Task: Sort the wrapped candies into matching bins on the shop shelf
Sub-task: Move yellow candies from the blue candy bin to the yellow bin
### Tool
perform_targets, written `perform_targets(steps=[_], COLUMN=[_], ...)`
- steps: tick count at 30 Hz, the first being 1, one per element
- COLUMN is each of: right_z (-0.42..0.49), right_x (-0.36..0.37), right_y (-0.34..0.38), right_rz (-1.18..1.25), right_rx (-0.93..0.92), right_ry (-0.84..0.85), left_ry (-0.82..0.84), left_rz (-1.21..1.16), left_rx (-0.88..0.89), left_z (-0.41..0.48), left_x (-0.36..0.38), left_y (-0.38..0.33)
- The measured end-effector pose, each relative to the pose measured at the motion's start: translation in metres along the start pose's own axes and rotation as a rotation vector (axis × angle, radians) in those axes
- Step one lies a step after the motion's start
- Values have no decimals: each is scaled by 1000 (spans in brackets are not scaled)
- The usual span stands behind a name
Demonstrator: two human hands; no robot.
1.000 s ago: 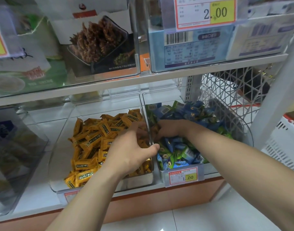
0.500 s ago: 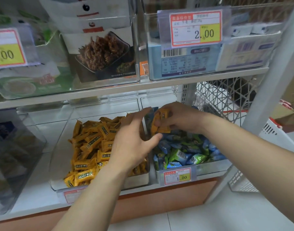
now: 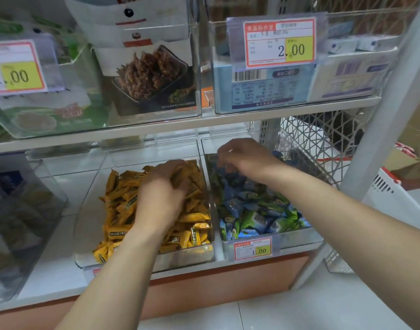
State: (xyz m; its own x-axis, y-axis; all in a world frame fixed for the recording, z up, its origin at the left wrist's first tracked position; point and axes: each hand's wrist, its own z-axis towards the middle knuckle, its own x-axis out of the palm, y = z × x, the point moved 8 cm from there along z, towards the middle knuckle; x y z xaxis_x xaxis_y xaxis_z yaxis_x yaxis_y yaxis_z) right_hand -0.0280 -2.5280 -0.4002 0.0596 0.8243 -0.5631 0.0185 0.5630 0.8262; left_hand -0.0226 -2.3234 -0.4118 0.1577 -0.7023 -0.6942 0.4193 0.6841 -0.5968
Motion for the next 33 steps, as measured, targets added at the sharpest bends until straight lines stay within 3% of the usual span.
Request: perform_targets(steps=[2, 4, 6, 10, 14, 24, 29, 33], right_z=[9, 12, 8, 11, 12, 13, 5, 0], right_x=[-3, 25, 57, 78, 84, 68, 45, 9], right_y=[-10, -29, -48, -61, -76, -61, -50, -32], right_rz=[-190, -357, -459, -693, -579, -264, -358, -370], right_rx=[-84, -109, -75, -98, 81, -21, -93, -144], right_ry=[-57, 162, 377, 464, 589, 421, 431, 203], left_ry=[14, -6, 65, 266, 268, 246, 255, 241], left_rz=[157, 253, 191, 140, 103, -6, -40, -33], left_rx=[-48, -15, 17, 53, 71, 43, 40, 55], left_z=[1, 1, -2, -14, -12, -9, -9, -9], left_x=[-4, -6, 4, 35, 38, 38, 37, 34], left_y=[14, 8, -5, -16, -14, -9, -8, -13])
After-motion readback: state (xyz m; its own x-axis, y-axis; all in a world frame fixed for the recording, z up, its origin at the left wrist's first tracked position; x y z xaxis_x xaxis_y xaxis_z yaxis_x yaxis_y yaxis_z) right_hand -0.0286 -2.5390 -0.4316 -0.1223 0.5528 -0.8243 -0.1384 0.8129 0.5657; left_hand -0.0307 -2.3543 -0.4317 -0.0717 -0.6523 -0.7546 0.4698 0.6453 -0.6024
